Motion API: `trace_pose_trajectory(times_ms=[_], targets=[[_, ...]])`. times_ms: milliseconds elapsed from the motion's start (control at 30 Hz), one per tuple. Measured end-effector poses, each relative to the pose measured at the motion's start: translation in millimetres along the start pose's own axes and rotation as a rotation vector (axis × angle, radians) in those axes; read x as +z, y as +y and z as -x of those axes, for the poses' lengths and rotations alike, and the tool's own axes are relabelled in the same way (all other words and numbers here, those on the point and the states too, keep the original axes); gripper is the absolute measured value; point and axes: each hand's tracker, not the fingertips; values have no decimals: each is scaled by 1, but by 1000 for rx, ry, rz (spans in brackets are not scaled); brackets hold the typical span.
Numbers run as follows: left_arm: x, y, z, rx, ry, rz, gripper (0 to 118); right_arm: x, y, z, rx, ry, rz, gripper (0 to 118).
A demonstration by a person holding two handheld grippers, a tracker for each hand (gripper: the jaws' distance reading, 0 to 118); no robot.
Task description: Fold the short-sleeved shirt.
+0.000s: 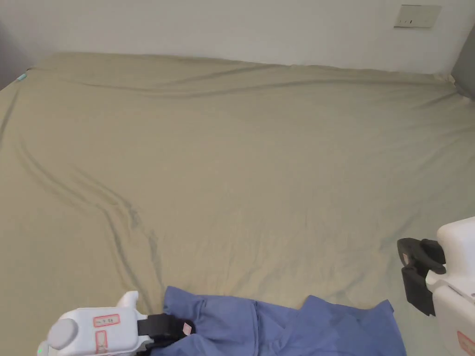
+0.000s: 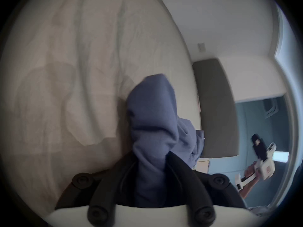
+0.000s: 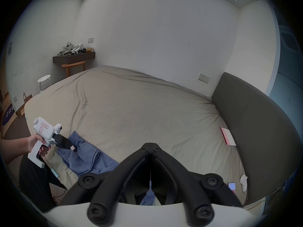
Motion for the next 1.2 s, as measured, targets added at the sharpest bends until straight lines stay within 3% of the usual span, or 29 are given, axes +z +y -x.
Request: trace_pose_trajectory(times_ms=[33, 167, 300, 433, 533, 667, 867, 1000, 1200], targets=[[9, -1, -7, -10, -81, -38, 10, 0, 0, 0, 2, -2, -1, 2], [31, -2, -35, -208, 205, -91, 11, 2, 2, 2, 7, -1, -2, 2], [58, -2, -45, -172, 120, -146, 10, 0, 3, 3, 9, 0, -3, 2], [86, 6, -57, -312, 409, -253, 10, 0, 5, 8, 11, 11, -8, 2], [122, 12, -56, -302, 477, -320, 10, 1, 5, 10, 21, 16, -13, 2], [157, 17, -82, -345, 681, -400, 10, 3, 6, 10, 27, 12, -22, 2], [143, 13, -147, -383, 575, -296, 10, 3, 7, 7, 8, 17, -32, 2], [87, -5, -186, -497, 529, -208, 11, 7, 4, 6, 0, 20, -40, 2], [-12, -22, -191, -515, 514, -95, 11, 10, -4, -2, -15, 19, -32, 2]])
